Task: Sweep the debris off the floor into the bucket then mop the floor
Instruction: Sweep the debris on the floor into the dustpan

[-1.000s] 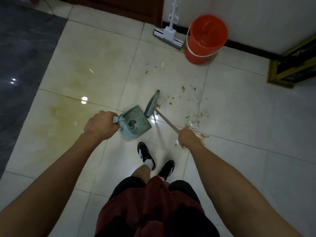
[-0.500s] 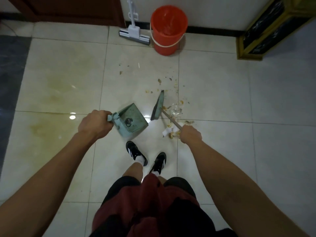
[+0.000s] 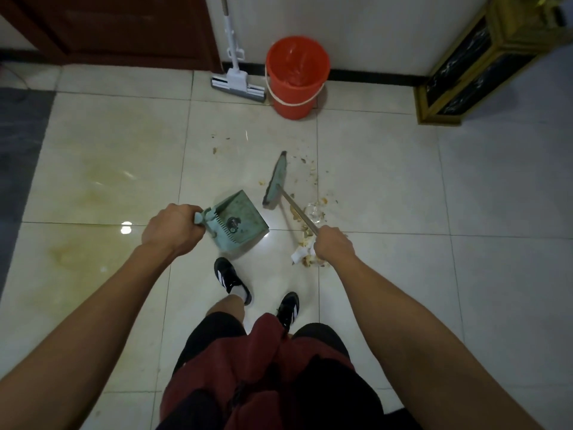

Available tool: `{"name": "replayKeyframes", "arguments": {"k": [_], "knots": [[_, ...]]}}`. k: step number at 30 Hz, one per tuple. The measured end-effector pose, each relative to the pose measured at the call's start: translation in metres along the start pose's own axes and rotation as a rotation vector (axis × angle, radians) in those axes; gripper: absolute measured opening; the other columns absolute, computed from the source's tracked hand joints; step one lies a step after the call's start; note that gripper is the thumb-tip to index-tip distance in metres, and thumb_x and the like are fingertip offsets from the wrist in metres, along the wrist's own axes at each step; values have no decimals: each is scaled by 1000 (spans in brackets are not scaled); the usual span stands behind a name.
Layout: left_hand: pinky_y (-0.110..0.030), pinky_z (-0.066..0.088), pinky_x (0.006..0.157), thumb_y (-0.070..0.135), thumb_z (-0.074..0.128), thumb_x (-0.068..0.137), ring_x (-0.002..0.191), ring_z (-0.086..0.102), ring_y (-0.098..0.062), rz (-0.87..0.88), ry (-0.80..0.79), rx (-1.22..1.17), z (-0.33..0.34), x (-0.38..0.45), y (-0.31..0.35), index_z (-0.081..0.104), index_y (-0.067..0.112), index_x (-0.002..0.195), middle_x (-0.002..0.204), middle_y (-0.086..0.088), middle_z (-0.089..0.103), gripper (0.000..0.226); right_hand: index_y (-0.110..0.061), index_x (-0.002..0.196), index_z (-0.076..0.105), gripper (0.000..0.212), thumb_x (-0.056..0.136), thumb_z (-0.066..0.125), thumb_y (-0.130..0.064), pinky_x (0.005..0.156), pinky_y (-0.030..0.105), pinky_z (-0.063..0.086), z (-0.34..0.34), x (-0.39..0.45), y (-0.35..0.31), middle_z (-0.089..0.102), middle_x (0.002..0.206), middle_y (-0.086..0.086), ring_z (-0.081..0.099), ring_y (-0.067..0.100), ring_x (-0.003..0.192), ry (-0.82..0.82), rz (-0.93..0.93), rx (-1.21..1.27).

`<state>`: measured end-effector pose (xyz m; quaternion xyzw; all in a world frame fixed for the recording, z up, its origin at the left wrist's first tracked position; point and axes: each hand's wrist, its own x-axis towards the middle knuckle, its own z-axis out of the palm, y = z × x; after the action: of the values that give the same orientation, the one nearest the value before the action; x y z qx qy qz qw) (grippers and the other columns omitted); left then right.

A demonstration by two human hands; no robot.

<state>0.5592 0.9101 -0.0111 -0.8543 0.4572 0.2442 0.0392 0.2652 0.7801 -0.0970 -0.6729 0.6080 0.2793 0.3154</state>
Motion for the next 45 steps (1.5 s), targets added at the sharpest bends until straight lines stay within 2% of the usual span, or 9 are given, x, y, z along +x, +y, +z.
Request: {"name": "replayKeyframes", "arguments": {"k": [7, 13, 19, 23, 28, 34, 38, 40, 45], "knots": [[-35, 52, 65, 29, 57, 87, 73, 62, -34, -94, -22, -132, -36, 43, -68, 65, 25, 77, 77, -5, 62, 14, -12, 123, 59, 31, 94, 48, -14, 87, 37, 53, -18, 38, -95, 62, 118, 11, 63, 29, 104, 32, -46, -54], [-38, 58, 67, 28, 59, 85, 70, 63, -30, -149, -33, -219, -75, 78, -135, 64, 24, 74, 75, -3, 64, 13, -13, 120, 60, 28, 97, 49, -25, 72, 33, 52, -32, 65, -190, 64, 110, 10, 65, 30, 94, 41, -79, -89], [-39, 58, 69, 28, 59, 84, 71, 63, -29, -180, -39, -218, -106, 115, -176, 65, 23, 78, 76, -3, 66, 10, -12, 121, 62, 31, 98, 45, -22, 71, 35, 54, -42, 97, -258, 64, 106, 11, 59, 27, 80, 39, -142, -85], [-37, 57, 67, 27, 57, 87, 70, 62, -28, -206, -7, -218, -117, 147, -192, 67, 21, 82, 74, -4, 63, 13, -14, 123, 62, 32, 100, 45, -27, 73, 33, 52, -57, 129, -294, 65, 108, 11, 61, 27, 84, 45, -193, -111], [-33, 53, 62, 29, 55, 92, 67, 62, -25, -239, 13, -189, -136, 197, -195, 68, 17, 85, 73, -3, 62, 19, -16, 126, 61, 32, 100, 46, -26, 78, 33, 52, -84, 176, -326, 65, 112, 12, 65, 29, 92, 13, -256, -120], [-29, 50, 59, 26, 58, 94, 62, 61, -19, -296, 0, -211, -159, 255, -175, 68, 25, 86, 69, 2, 62, 13, -12, 119, 62, 28, 98, 47, -22, 68, 33, 54, -123, 232, -363, 65, 105, 10, 66, 28, 87, -37, -272, -99], [-37, 58, 67, 27, 58, 92, 66, 63, -24, -317, -33, -193, -171, 284, -161, 67, 24, 84, 72, -2, 62, 13, -10, 108, 61, 25, 89, 47, -16, 63, 33, 54, -150, 258, -383, 62, 90, 9, 65, 28, 77, -95, -255, -97], [-37, 56, 68, 27, 58, 91, 68, 62, -27, -332, -49, -190, -175, 295, -155, 67, 25, 83, 73, -2, 61, 12, -8, 104, 57, 21, 86, 46, -11, 60, 30, 47, -161, 265, -386, 57, 82, 8, 60, 25, 69, -116, -251, -130], [-32, 47, 65, 28, 57, 92, 71, 60, -29, -307, -70, -154, -179, 308, -140, 66, 27, 86, 73, 1, 56, 11, -2, 106, 56, 20, 89, 46, -3, 71, 32, 40, -167, 269, -370, 47, 71, 7, 45, 21, 55, -112, -212, -175]]}}
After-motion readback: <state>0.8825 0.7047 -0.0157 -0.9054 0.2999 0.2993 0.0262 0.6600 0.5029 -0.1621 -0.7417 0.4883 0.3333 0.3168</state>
